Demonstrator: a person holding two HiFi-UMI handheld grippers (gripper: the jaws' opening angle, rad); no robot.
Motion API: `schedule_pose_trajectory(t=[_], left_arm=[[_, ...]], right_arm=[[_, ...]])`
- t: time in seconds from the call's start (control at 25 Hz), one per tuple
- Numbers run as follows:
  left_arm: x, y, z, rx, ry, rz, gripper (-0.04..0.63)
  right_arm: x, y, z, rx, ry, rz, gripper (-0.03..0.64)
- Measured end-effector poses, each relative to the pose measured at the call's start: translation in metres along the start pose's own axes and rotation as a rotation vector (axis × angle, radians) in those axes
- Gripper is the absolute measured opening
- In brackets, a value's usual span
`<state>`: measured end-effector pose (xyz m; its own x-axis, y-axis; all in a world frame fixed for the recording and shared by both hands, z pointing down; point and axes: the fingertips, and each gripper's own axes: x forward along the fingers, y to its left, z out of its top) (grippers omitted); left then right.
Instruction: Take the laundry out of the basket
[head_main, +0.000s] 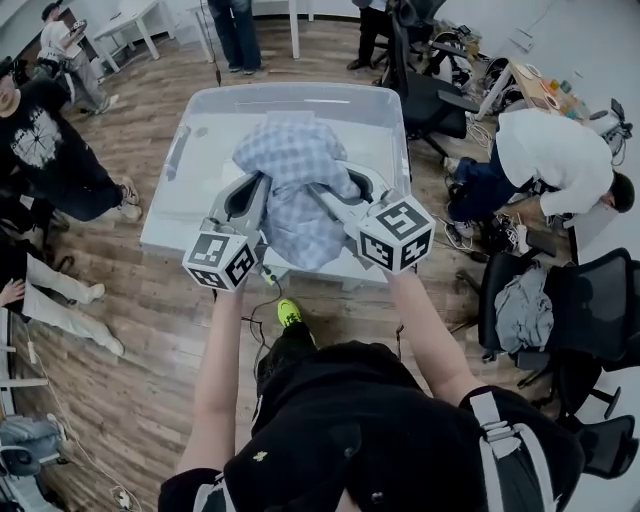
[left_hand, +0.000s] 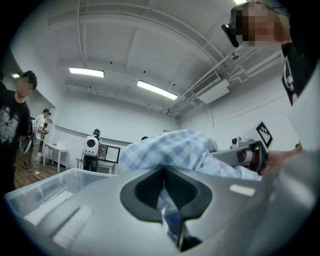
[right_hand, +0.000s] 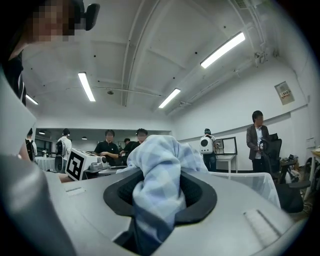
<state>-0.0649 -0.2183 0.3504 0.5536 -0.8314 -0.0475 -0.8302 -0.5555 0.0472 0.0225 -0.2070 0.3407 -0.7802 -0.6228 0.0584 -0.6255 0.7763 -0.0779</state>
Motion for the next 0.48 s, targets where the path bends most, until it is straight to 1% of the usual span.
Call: schedule_pose_trajectory(t=[0.28,0.48], left_arm=[[-0.039,-0.058,-0.011,0.003,0.001,0.048,0.008],[-0.055,-0.102,-0.024,-0.009,0.017,0.067,0.008]], right_arm=[[-0.055,0.031,-0.014,-0.008,0.002,0.061,0.146],[-0.096,0.042,-0.028,0.017,0.014,0.091,0.146]])
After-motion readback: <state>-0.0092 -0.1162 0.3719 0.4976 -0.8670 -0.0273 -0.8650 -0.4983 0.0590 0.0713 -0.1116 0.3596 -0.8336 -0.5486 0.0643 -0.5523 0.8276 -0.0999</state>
